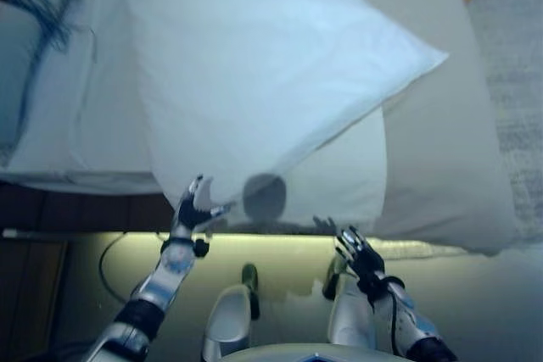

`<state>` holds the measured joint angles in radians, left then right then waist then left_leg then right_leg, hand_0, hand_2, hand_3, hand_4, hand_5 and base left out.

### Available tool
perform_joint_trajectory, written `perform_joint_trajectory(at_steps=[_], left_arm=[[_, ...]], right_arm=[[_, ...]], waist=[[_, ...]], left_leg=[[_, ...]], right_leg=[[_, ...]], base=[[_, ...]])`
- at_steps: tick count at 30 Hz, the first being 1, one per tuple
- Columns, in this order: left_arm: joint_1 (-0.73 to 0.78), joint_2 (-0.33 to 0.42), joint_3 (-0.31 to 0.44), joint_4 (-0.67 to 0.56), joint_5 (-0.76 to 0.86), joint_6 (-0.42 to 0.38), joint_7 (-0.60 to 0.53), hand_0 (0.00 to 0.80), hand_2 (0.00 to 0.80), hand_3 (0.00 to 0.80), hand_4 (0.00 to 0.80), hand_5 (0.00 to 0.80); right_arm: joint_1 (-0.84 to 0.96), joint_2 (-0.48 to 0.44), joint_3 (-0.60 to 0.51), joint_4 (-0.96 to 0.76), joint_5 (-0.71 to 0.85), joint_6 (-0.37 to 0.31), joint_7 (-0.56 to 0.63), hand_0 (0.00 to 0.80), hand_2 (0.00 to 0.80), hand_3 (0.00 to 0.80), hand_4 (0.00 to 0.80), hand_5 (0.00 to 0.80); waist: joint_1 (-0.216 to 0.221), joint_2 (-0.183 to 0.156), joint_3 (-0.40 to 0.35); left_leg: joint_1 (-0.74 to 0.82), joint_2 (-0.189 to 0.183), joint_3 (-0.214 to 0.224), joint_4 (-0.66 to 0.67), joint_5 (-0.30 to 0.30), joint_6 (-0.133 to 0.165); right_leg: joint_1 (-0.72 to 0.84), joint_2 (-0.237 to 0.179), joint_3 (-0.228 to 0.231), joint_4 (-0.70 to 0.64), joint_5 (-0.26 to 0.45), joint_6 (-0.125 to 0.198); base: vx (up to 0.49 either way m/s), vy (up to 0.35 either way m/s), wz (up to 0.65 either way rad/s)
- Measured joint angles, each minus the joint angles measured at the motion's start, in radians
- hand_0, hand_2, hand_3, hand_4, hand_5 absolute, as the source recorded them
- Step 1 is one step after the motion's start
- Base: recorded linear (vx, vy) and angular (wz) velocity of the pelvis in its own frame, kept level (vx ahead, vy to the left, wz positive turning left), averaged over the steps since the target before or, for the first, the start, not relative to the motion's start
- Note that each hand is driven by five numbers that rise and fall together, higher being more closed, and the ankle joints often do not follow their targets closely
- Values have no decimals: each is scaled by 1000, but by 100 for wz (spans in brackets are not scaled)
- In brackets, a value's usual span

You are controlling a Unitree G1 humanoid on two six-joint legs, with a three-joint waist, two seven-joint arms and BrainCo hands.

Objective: Make the bed neatly

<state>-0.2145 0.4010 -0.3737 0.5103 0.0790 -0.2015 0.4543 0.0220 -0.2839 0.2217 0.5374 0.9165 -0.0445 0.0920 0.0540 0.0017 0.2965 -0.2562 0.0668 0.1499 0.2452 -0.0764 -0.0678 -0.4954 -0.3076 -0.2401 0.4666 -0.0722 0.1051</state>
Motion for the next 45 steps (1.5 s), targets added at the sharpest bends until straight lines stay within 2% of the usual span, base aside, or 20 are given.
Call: perform_joint_trajectory(at_steps=[3,4,6,7,9,12,14,18,24,29,33,38,42,45], left_arm=[[-18,-1,-17,16,69,5,44,0,0,0,0,0],[-19,-2,-22,34,98,17,59,0,0,0,0,0],[-26,-7,-46,67,144,43,104,0,0,0,0,0],[-41,-8,-67,71,163,53,130,0,0,0,0,0],[-118,-9,-92,95,230,76,183,0,0,0,0,0],[-235,-7,-95,112,316,130,266,0,0,0,0,0],[-269,-4,-100,113,371,160,310,0,0,0,0,0],[-337,-2,-124,165,442,231,365,0,0,0,0,0],[-359,6,-130,189,554,351,462,0,0,0,0,0],[-392,13,-147,209,566,402,511,0,0,0,0,0],[-419,18,-146,220,537,415,549,0,0,0,0,0],[-463,17,-146,243,417,433,554,0,0,0,0,0],[-467,17,-146,266,397,433,541,0,0,0,0,0],[-472,16,-146,267,380,412,488,0,0,0,0,0]], right_arm=[[-15,-7,-6,-4,1,-15,-7,0,0,0,0,0],[-15,-7,-8,-4,-3,-13,-15,0,0,0,0,0],[-21,-18,-1,-19,-4,-12,-24,0,0,0,0,0],[-27,-35,0,-27,-4,-13,-27,0,0,0,0,0],[-49,-56,-3,-45,-4,-15,-43,0,0,0,0,0],[-84,-61,10,-49,-2,-15,-57,0,0,0,0,0],[-89,-58,32,-60,0,-15,-56,0,0,0,0,0],[-105,-59,43,-92,0,-15,-70,0,0,0,0,0],[-116,-76,51,-147,21,-16,-81,0,0,0,0,0],[-121,-102,52,-166,29,-16,-95,0,0,0,0,0],[-151,-115,67,-178,38,-16,-108,0,0,0,0,0],[-164,-120,69,-179,54,-16,-125,0,0,0,0,0],[-182,-122,84,-191,78,-16,-146,0,0,0,0,0],[-181,-120,87,-205,79,-17,-147,0,0,0,0,0]], waist=[[-27,-2,8],[-39,-3,15],[-41,-5,29],[-44,3,35],[-49,1,53],[-66,-2,125],[-66,-3,157],[-71,6,187],[-71,9,190],[-74,9,193],[-98,9,193],[-101,8,194],[-119,5,196],[-121,5,197]], left_leg=[[0,10,0,36,-19,-6],[-4,9,-13,82,-40,4],[-49,11,-76,168,-74,47],[-71,7,-83,167,-73,50],[-139,7,-72,172,-89,1],[-216,9,-59,192,-72,-26],[-233,11,-43,203,-72,-26],[-281,-3,-41,233,-83,-17],[-310,-16,-42,235,-91,-19],[-325,-21,-43,234,-95,-15],[-352,-24,-43,252,-95,-14],[-403,-18,-45,296,-107,-23],[-432,-10,-50,312,-112,-28],[-453,-6,-47,310,-111,-27]], right_leg=[[-15,8,6,59,-46,-42],[-14,10,20,87,-61,-50],[-27,28,53,92,-56,-63],[-52,37,69,98,-55,-64],[-147,42,99,122,-37,-57],[-206,43,97,72,22,-44],[-215,44,97,40,49,-39],[-256,37,110,42,68,-35],[-304,37,134,64,63,-31],[-334,36,149,83,59,-27],[-366,35,159,97,56,-23],[-419,44,173,128,54,-25],[-441,58,171,118,62,-28],[-460,64,173,103,78,-29]], base=[[193,82,-6],[41,229,-29],[-101,207,-54],[-183,126,-57],[-166,42,-38],[-57,32,-22],[-6,106,-24],[73,137,-7],[64,67,-5],[32,74,-3],[20,22,-1],[-2,-20,-6],[21,-20,-8],[64,8,-11]])
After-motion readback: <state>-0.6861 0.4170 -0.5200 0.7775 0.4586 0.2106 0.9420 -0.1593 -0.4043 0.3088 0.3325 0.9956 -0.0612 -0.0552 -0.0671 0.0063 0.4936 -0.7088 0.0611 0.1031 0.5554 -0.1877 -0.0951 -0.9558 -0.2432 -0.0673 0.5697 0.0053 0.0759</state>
